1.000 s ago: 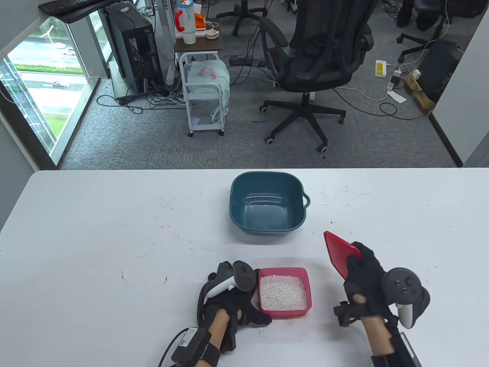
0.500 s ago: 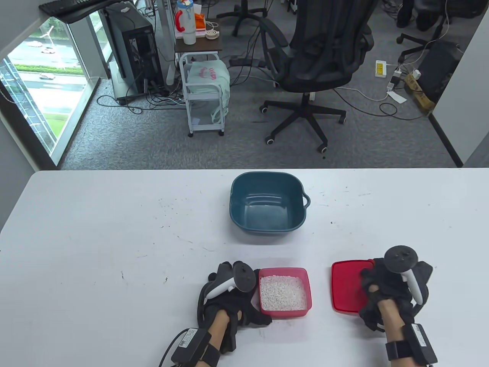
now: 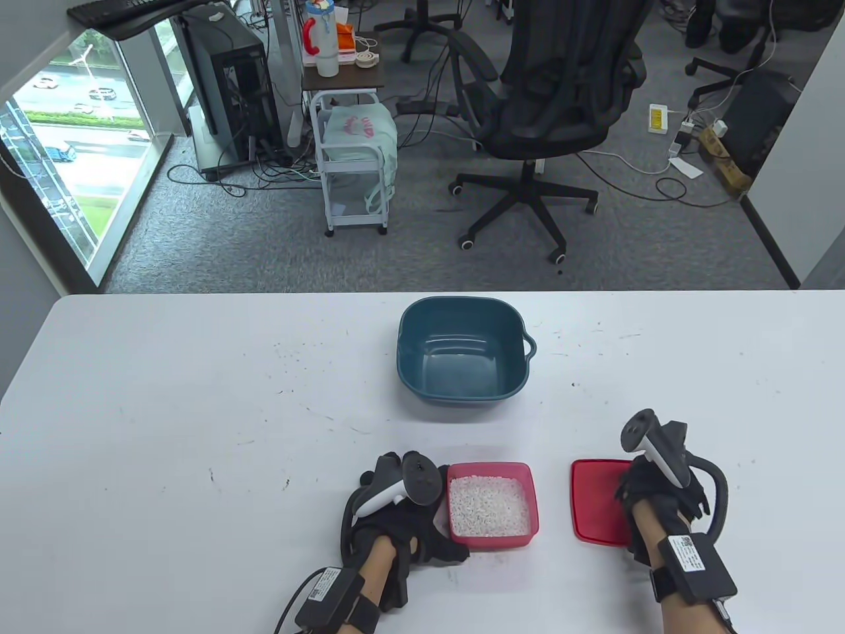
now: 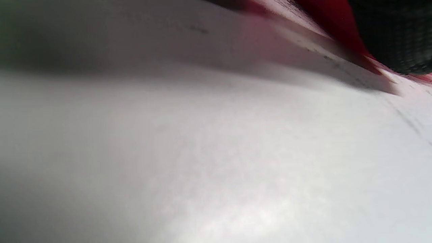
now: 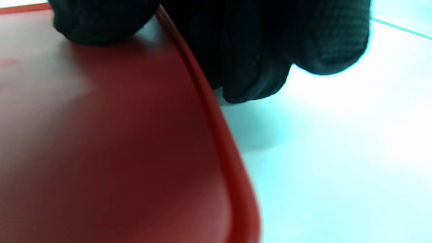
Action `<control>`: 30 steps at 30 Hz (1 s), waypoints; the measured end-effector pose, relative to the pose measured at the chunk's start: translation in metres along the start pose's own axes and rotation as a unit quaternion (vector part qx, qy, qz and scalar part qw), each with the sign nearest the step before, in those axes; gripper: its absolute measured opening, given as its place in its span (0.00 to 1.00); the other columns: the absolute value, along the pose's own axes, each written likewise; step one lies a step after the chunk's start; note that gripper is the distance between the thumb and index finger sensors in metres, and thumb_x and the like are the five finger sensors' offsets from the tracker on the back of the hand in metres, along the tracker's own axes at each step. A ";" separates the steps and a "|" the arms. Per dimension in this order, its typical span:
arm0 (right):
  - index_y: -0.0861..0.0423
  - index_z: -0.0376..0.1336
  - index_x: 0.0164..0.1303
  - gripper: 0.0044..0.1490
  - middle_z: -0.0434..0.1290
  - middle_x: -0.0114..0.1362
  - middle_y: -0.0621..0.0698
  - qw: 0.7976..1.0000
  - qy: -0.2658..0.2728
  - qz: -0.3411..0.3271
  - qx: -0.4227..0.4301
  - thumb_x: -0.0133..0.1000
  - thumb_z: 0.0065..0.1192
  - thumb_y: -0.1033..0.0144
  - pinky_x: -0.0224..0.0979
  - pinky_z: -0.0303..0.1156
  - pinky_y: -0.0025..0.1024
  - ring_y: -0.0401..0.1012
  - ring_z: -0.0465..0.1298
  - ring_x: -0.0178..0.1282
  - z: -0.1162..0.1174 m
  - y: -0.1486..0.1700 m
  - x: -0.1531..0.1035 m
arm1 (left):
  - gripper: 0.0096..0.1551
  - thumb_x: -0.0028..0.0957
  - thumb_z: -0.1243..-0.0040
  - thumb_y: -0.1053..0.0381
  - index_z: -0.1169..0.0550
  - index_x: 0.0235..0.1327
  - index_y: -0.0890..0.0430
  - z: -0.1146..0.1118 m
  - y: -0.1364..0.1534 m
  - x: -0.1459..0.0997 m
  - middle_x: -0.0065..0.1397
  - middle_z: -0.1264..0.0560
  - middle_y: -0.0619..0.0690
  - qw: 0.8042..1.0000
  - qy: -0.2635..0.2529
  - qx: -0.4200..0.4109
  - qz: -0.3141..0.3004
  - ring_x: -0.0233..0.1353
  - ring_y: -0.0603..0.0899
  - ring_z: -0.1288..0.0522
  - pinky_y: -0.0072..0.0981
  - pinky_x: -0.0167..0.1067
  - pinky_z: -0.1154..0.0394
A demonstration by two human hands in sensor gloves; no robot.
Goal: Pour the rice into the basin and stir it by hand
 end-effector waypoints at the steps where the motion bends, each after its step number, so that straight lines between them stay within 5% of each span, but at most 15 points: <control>1: 0.66 0.75 0.43 0.40 0.83 0.42 0.60 1.000 -0.001 0.006 -0.016 0.29 0.65 0.53 0.31 0.80 0.48 0.54 0.83 0.30 0.000 -0.004 0.000 | 0.81 0.22 0.32 0.20 0.65 0.80 0.39 -0.001 -0.001 0.000 0.78 0.79 0.62 1.000 -0.001 0.006 0.003 0.73 0.78 0.82 0.82 0.58 0.76; 9: 0.64 0.76 0.43 0.38 0.84 0.43 0.60 0.996 0.007 0.025 -0.089 0.30 0.66 0.52 0.33 0.81 0.49 0.56 0.84 0.32 -0.005 -0.019 -0.007 | 0.81 0.22 0.33 0.20 0.63 0.80 0.40 0.003 -0.003 -0.002 0.80 0.76 0.64 1.000 -0.009 0.030 -0.001 0.75 0.80 0.78 0.84 0.61 0.72; 14: 0.66 0.72 0.54 0.37 0.82 0.51 0.65 0.998 -0.010 -0.004 -0.058 0.38 0.69 0.60 0.39 0.81 0.52 0.59 0.85 0.38 -0.028 -0.014 -0.027 | 0.83 0.21 0.32 0.21 0.60 0.83 0.50 0.024 0.002 -0.036 0.83 0.70 0.66 0.997 -0.034 0.062 0.005 0.78 0.82 0.72 0.84 0.67 0.66; 18: 0.65 0.70 0.57 0.37 0.80 0.54 0.66 0.993 0.023 -0.114 0.024 0.39 0.68 0.60 0.42 0.80 0.53 0.60 0.84 0.41 -0.062 -0.028 -0.063 | 0.74 0.30 0.36 0.23 0.52 0.84 0.55 0.070 0.009 -0.091 0.85 0.60 0.68 0.964 -0.217 0.149 0.031 0.81 0.82 0.62 0.83 0.70 0.57; 22: 0.64 0.69 0.59 0.38 0.79 0.56 0.66 0.967 0.018 -0.235 0.094 0.40 0.68 0.60 0.42 0.80 0.53 0.60 0.83 0.42 -0.077 -0.059 -0.096 | 0.57 0.40 0.41 0.28 0.39 0.81 0.55 0.097 0.014 -0.143 0.85 0.44 0.65 0.906 -0.409 0.110 -0.029 0.82 0.79 0.45 0.78 0.72 0.43; 25: 0.63 0.67 0.62 0.40 0.77 0.59 0.66 0.956 -0.003 -0.284 0.077 0.40 0.69 0.60 0.44 0.79 0.53 0.59 0.83 0.43 -0.066 -0.090 -0.105 | 0.53 0.42 0.40 0.30 0.33 0.78 0.56 0.091 0.025 -0.153 0.83 0.37 0.66 0.881 -0.458 0.115 -0.033 0.79 0.79 0.39 0.77 0.70 0.38; 30: 0.60 0.63 0.67 0.45 0.72 0.64 0.67 0.952 -0.074 -0.298 0.005 0.39 0.71 0.59 0.48 0.77 0.54 0.60 0.80 0.48 -0.028 -0.137 -0.096 | 0.51 0.41 0.40 0.30 0.29 0.75 0.56 0.066 0.034 -0.136 0.81 0.35 0.66 0.893 -0.404 0.199 -0.011 0.78 0.79 0.37 0.77 0.69 0.37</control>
Point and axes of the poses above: the tracker on the back of each hand, its own y axis roughly to the little-finger side, its own x axis roughly from the wrist to the fingertips, z = x × y, the point moved 4 cm from there along x, roughly from the wrist to the fingertips
